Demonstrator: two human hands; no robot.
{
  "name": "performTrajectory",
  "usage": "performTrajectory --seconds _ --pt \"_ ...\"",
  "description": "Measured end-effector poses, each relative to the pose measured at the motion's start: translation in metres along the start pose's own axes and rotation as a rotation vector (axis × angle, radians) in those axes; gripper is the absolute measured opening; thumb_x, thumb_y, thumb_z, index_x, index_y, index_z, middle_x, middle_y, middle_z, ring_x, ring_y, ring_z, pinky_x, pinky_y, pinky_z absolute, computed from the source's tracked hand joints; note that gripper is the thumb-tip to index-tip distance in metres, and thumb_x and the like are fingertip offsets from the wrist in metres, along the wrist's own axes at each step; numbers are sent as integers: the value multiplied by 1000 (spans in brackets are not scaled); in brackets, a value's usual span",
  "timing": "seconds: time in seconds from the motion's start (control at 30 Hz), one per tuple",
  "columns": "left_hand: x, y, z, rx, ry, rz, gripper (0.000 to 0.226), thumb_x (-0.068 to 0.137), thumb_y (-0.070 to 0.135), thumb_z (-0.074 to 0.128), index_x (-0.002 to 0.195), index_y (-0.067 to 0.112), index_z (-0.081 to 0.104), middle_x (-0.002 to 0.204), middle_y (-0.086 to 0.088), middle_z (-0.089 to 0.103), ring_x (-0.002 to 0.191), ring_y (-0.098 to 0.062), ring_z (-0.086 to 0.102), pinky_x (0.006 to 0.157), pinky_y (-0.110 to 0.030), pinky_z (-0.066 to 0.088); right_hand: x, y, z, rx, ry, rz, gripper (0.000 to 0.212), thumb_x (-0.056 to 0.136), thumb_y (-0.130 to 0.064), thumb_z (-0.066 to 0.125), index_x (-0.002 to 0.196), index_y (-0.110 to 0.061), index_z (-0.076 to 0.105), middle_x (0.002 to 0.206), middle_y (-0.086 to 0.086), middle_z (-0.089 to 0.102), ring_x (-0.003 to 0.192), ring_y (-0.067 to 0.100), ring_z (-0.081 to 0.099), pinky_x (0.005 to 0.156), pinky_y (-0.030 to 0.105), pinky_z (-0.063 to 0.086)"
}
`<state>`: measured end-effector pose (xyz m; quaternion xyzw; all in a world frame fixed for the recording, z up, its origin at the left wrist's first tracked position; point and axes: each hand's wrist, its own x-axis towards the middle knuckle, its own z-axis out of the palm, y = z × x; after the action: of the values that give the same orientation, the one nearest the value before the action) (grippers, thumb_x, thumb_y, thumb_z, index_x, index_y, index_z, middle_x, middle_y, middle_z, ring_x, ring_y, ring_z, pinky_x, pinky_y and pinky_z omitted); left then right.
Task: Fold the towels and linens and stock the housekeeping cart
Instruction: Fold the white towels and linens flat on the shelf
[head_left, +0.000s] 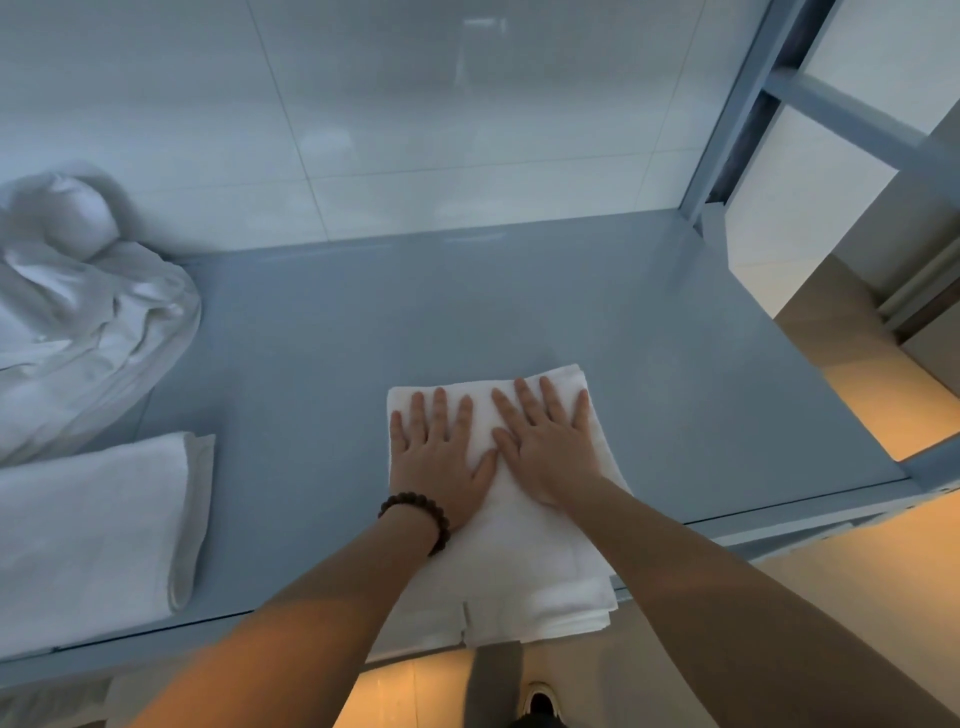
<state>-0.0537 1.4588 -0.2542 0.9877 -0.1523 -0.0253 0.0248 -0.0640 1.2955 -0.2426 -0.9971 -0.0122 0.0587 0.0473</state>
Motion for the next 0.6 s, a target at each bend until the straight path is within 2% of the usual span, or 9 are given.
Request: performTrajectory --seconds 0.17,0.3,0.43,0.6 --pt "33 -18 -6 -10 -37 -44 82 84 67 2 154 25 -2 162 -10 -6 147 -33 -10 116 -51 -11 -1 -4 -5 -30 2 36 56 98 -51 9 151 -37 -2 161 -3 -9 147 22 -15 107 62 -19" --pt "51 -30 -21 -43 -119 -8 74 94 62 17 154 26 -5 162 -8 -11 147 -30 -13 116 -50 -12 -15 -6 1 -45 -21 54 62 94 -55 3 152 -34 -3 161 -3 -10 147 22 -14 107 63 -17" --pt "28 -16 -30 -54 -134 -30 63 98 51 19 154 29 -2 162 -4 -12 147 -29 -14 115 -53 -11 -6 -10 -6 -52 -75 67 60 97 -53 4 151 -31 -9 160 -3 -17 146 23 -18 111 64 -10" --pt "-17 2 -26 -107 -171 -113 61 96 53 13 153 34 1 162 -2 -8 147 -32 -10 114 -59 -8 -4 -27 -14 1 -78 91 55 99 -46 9 151 -35 -3 161 -3 -11 147 23 -15 109 66 -12"
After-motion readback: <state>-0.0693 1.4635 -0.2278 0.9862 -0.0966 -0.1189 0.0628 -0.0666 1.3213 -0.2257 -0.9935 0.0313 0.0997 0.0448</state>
